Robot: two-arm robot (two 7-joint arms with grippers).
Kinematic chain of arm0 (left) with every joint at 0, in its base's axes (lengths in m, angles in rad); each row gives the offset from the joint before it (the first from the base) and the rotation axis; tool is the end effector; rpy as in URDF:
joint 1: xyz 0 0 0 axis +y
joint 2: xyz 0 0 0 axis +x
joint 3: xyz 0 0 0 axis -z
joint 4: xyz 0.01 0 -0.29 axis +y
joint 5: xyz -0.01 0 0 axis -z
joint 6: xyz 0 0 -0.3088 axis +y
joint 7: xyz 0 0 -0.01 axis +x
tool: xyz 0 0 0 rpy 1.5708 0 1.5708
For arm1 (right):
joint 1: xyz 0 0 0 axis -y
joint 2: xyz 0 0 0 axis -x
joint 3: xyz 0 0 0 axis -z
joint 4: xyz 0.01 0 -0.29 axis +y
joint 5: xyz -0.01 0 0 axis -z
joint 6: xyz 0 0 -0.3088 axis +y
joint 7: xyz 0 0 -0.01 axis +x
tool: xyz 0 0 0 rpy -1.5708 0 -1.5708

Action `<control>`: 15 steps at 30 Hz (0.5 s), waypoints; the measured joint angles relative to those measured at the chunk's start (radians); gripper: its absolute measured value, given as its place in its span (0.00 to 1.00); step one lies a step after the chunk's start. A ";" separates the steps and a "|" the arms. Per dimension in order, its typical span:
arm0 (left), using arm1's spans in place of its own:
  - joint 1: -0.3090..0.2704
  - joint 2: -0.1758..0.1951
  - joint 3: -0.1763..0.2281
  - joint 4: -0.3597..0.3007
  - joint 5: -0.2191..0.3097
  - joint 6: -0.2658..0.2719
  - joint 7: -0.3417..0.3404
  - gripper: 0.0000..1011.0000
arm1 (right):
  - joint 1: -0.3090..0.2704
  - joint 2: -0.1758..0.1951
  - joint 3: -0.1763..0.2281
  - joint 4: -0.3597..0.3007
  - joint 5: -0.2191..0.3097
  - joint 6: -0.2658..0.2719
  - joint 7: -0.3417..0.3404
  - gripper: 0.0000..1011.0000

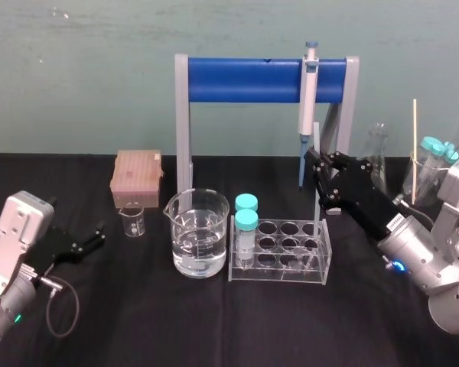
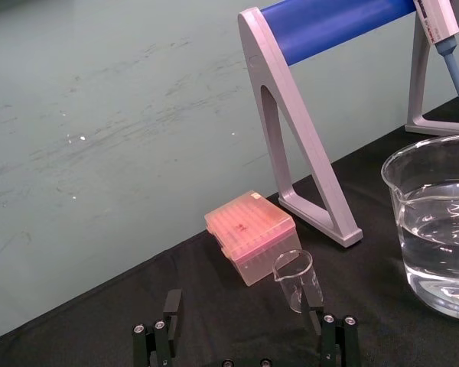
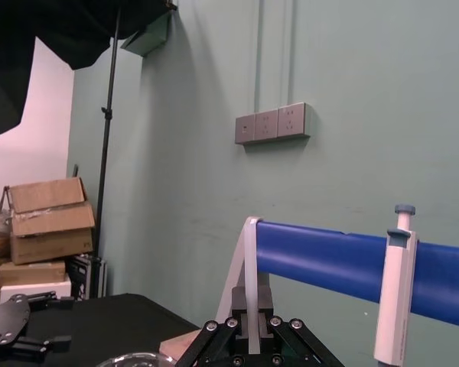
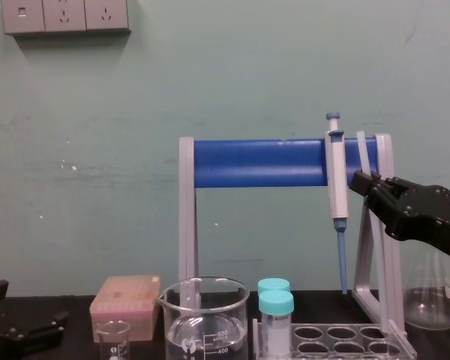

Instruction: Pick up the stirring rod with one hand, then place it down.

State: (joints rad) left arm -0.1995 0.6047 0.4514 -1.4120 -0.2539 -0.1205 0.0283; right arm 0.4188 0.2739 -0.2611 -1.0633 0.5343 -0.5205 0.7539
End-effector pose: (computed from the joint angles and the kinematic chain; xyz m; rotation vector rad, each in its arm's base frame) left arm 0.3581 0.0827 -0.3023 0.3045 -0.2850 1.2480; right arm 0.4356 -0.0531 -0.3006 0.3278 -0.2734 -0.7781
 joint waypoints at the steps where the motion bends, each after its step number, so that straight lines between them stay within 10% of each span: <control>1: 0.000 0.000 0.000 0.000 0.000 0.000 0.000 0.99 | -0.002 0.002 -0.001 -0.002 -0.001 0.000 -0.001 0.07; 15: 0.000 0.000 0.000 0.000 0.000 0.000 0.000 0.99 | 0.020 -0.001 -0.019 0.049 -0.009 -0.023 0.018 0.07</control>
State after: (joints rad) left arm -0.1995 0.6047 0.4514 -1.4120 -0.2539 -0.1205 0.0283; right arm 0.4385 0.2724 -0.2799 -1.0147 0.5250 -0.5437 0.7723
